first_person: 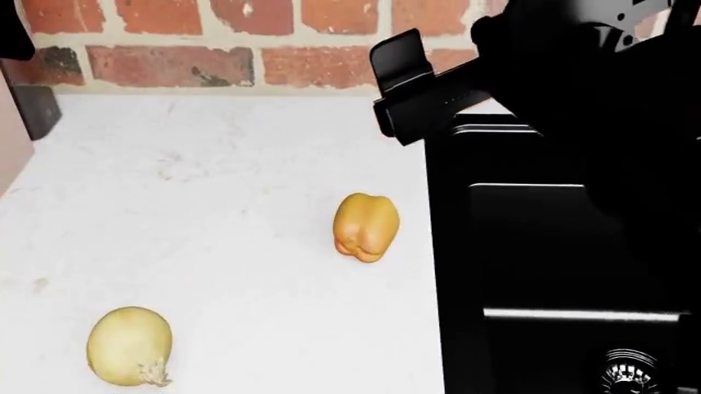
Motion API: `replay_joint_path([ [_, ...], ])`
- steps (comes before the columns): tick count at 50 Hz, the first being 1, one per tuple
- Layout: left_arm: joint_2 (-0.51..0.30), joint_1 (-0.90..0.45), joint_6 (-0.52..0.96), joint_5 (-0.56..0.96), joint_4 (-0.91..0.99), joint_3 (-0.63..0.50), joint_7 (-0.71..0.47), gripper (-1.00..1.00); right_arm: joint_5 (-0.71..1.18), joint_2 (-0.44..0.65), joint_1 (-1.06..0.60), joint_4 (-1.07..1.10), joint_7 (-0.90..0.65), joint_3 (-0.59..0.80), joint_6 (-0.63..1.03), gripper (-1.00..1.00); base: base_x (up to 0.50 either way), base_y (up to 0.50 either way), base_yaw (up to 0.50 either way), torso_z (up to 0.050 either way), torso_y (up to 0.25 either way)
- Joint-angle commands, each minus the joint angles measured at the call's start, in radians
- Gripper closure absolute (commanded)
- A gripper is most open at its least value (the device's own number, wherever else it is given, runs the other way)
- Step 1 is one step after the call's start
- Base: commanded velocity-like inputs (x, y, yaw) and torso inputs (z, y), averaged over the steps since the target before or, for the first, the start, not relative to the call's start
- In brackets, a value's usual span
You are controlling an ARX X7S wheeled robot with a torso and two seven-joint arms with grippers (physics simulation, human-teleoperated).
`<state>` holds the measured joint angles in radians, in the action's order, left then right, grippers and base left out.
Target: Place the avocado, onion, tomato and bell pepper on the cutting board.
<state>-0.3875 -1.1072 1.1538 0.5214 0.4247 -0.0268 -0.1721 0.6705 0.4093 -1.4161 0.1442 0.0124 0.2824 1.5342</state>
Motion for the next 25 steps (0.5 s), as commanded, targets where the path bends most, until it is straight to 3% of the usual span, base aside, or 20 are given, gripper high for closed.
replay_joint_path([
  [1, -0.005, 0.006, -0.004, 0.001, 0.002, -0.004, -0.003, -1.00, 0.099, 0.020, 0.000, -0.040, -0.026, 0.039, 0.017, -1.00, 0.00, 0.00, 0.00, 0.000, 0.000],
  [25, -0.010, 0.016, -0.021, 0.002, -0.006, -0.010, -0.006, -1.00, 0.163, 0.022, 0.013, -0.086, 0.000, 0.143, -0.019, -1.00, 0.00, 0.00, 0.00, 0.000, 0.000],
])
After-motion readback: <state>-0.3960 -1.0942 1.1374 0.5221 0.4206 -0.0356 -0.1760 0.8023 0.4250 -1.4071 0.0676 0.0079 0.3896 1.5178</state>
